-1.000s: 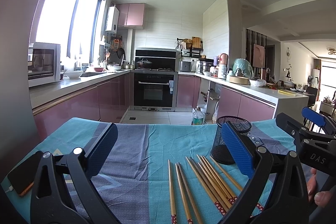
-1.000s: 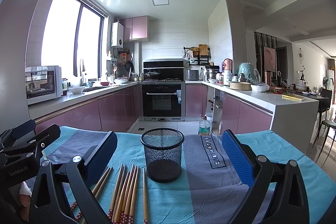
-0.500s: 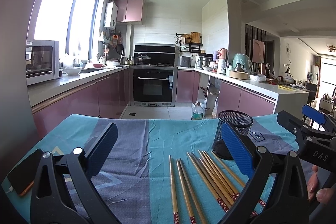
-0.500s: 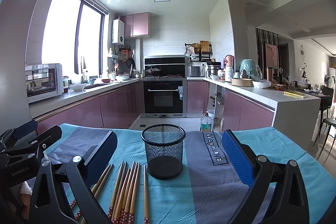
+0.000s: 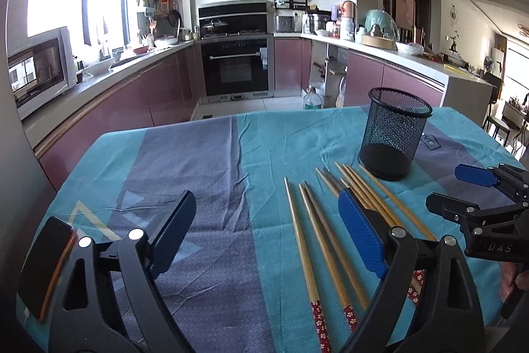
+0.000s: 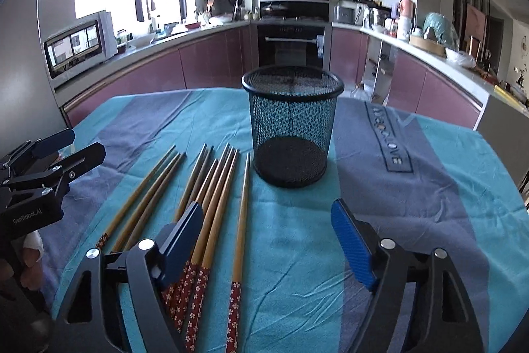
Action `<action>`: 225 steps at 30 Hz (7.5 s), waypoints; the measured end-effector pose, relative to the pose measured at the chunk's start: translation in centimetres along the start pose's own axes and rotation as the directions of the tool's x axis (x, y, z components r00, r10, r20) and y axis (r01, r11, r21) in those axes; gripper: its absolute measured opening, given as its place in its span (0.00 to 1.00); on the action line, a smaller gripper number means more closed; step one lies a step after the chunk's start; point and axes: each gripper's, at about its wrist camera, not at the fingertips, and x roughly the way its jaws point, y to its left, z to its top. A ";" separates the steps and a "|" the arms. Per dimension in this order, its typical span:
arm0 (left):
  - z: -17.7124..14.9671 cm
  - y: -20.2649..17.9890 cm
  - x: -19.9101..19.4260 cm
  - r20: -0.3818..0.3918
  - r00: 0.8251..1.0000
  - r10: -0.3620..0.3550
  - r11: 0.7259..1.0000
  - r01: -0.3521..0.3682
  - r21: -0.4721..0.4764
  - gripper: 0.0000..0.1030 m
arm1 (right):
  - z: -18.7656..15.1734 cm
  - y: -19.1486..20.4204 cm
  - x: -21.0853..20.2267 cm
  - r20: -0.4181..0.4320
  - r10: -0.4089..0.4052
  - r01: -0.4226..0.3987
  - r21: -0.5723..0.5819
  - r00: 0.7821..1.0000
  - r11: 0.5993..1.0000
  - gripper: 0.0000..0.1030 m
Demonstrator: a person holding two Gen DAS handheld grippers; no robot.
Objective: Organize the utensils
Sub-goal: 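Grasp one bamboo chopstick with the left gripper while the right gripper grasps another, then lift both held chopsticks upright and carry them over the black mesh holder, then lower the chopsticks into the mesh holder and open both grippers, then withdraw both grippers from the holder back to the chopstick row, then grasp another chopstick with the right gripper while the left gripper grasps one too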
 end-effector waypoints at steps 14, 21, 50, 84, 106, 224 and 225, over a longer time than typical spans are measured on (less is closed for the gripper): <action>-1.1 -0.7 7.2 -0.264 0.958 -0.114 0.993 0.121 0.011 0.48 | 0.7 0.6 4.9 -0.202 0.049 -0.056 -0.028 0.978 0.998 0.39; -1.3 -1.2 9.3 -0.321 0.934 -0.160 0.986 0.168 -0.002 0.37 | 1.3 0.9 5.8 -0.207 0.037 -0.049 -0.058 0.978 0.997 0.33; 1.3 -0.4 5.1 -0.216 0.945 -0.245 0.969 0.234 -0.073 0.07 | 4.1 -1.9 -0.3 -0.036 0.211 -0.211 0.025 0.977 0.977 0.05; 6.0 0.9 1.7 -0.117 0.920 -0.374 0.925 0.361 -0.118 0.07 | 2.3 -0.6 4.3 -0.242 0.175 -0.202 -0.091 0.954 0.975 0.05; 15.5 -2.1 -1.7 0.073 0.861 -0.503 0.860 0.507 -0.050 0.07 | 13.0 -6.5 -7.5 0.232 0.320 -0.328 -0.006 0.919 0.945 0.05; -2.0 -2.1 7.6 -0.340 0.919 -0.201 0.969 0.237 0.066 0.21 | 2.5 1.3 7.1 -0.214 0.156 -0.177 -0.079 0.964 0.981 0.14; -2.0 -2.1 7.7 -0.341 0.918 -0.201 0.970 0.235 0.060 0.20 | 2.5 1.2 7.2 -0.214 0.160 -0.179 -0.074 0.964 0.981 0.10</action>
